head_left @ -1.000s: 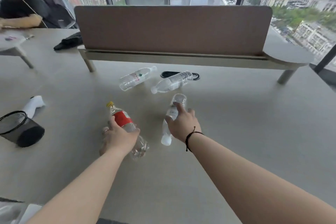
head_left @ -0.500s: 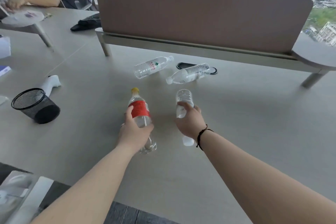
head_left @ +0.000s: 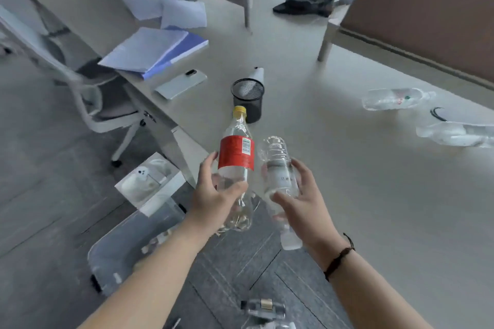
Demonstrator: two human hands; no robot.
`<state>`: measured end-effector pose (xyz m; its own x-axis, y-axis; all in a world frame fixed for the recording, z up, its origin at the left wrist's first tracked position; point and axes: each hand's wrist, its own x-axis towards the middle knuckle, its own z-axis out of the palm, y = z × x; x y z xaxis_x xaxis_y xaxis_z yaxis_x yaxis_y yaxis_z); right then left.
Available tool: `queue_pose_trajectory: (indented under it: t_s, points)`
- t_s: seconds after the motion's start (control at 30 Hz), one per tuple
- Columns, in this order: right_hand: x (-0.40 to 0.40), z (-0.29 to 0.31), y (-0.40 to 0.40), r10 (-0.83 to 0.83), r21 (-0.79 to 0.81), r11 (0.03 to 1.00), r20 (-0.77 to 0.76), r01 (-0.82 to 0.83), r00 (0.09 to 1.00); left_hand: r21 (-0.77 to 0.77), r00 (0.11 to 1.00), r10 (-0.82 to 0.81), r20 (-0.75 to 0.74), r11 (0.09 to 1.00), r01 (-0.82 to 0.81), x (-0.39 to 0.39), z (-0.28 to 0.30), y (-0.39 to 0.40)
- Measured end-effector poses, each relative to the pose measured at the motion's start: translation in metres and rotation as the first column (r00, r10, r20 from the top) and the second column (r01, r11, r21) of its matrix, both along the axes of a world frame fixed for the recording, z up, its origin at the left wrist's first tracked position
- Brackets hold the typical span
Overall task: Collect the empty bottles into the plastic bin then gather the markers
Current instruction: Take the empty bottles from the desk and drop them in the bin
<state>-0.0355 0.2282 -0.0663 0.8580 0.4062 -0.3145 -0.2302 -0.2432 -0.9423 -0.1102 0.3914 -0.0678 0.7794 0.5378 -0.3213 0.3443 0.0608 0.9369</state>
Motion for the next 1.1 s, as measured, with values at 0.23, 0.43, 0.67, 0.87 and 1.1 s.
queue_pose_trajectory:
  t_s: [0.23,0.43,0.67,0.87,1.1]
  points:
    - [-0.098,-0.071,0.178,0.217,-0.058,0.972,-0.154,-0.228,0.964,-0.040,0.941,0.312,-0.133,0.947,-0.320,-0.136,-0.069,0.147]
    - [-0.169,-0.180,0.273,0.217,-0.169,0.938,-0.391,-0.301,0.895,-0.129,0.846,0.456,-0.277,0.855,-0.503,-0.241,-0.157,0.230]
    - [-0.223,-0.284,0.352,0.126,-0.287,0.893,-0.580,-0.347,0.805,-0.153,0.742,0.527,-0.413,0.763,-0.628,-0.329,-0.238,0.276]
    - [-0.228,-0.321,0.419,0.151,-0.204,0.916,-0.623,-0.345,0.767,-0.160,0.706,0.555,-0.439,0.725,-0.670,-0.355,-0.270,0.300]
    - [-0.242,-0.336,0.413,0.235,-0.269,0.819,-0.648,-0.507,0.724,-0.164,0.733,0.500,-0.461,0.764,-0.624,-0.351,-0.281,0.314]
